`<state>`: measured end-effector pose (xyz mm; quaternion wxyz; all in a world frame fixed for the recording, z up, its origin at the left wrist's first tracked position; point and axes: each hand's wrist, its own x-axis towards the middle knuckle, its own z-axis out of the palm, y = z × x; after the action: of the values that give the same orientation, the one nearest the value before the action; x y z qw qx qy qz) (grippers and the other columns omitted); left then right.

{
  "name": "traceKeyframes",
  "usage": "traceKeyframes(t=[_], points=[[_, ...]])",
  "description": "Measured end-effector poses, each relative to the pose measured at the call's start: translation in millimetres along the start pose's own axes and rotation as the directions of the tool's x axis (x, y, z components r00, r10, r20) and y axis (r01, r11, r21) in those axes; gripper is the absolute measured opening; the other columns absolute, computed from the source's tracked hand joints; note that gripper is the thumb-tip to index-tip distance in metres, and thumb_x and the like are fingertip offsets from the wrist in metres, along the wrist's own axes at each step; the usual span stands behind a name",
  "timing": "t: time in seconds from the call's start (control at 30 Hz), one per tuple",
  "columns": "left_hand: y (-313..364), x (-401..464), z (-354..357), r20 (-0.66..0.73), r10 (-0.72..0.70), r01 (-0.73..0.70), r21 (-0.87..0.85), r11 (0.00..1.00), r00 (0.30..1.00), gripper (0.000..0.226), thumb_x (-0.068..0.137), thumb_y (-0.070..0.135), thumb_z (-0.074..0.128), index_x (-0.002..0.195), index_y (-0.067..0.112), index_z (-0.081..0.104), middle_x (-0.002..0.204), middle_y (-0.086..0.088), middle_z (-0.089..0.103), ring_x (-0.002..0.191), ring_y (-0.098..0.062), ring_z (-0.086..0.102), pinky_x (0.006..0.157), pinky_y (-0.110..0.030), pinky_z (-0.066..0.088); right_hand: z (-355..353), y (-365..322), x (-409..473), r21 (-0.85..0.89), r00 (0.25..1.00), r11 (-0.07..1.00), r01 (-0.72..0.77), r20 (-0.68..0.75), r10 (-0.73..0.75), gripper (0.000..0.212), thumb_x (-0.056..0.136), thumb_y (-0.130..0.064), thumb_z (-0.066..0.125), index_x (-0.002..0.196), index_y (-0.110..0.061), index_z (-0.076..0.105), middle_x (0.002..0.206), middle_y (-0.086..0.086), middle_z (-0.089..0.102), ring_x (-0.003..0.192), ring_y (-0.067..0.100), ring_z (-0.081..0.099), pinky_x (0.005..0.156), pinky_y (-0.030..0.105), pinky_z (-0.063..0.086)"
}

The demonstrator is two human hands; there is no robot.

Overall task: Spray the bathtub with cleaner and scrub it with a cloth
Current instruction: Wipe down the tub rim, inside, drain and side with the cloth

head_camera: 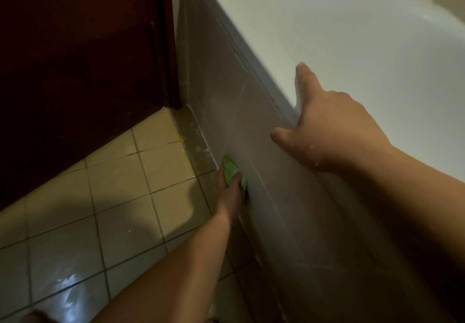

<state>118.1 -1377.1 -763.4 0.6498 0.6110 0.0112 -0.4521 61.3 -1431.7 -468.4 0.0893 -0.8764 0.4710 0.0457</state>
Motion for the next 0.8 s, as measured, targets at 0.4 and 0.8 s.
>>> traceKeyframes(t=[0.4,0.8], points=[[-97.6,67.8,-15.6,0.023,-0.293,0.293,-0.124,0.948,0.956,0.076,0.068,0.060,0.075,0.139,0.046,0.055,0.139,-0.003,0.064,0.121,-0.032,0.064,0.102,-0.060,0.050,3.0,2.6,17.5,0.002,1.000,1.000,0.010,-0.002,-0.010,0.104,0.086,-0.054,0.068,0.160,-0.033,-0.002,0.111,0.015,0.057,0.088,0.032,0.048,0.076,0.039,0.044],[138.9,-116.2,32.6,0.106,0.344,-0.353,0.086,0.932,0.933,0.067,0.095,0.031,0.071,0.148,0.056,0.038,0.166,0.008,0.019,0.149,0.001,0.008,0.121,-0.031,0.006,-2.8,-8.3,23.9,0.063,0.999,0.997,0.042,0.020,-0.043,0.094,0.090,-0.062,0.052,0.160,-0.032,-0.002,0.133,0.021,0.051,0.109,0.044,0.059,0.078,0.043,0.044]])
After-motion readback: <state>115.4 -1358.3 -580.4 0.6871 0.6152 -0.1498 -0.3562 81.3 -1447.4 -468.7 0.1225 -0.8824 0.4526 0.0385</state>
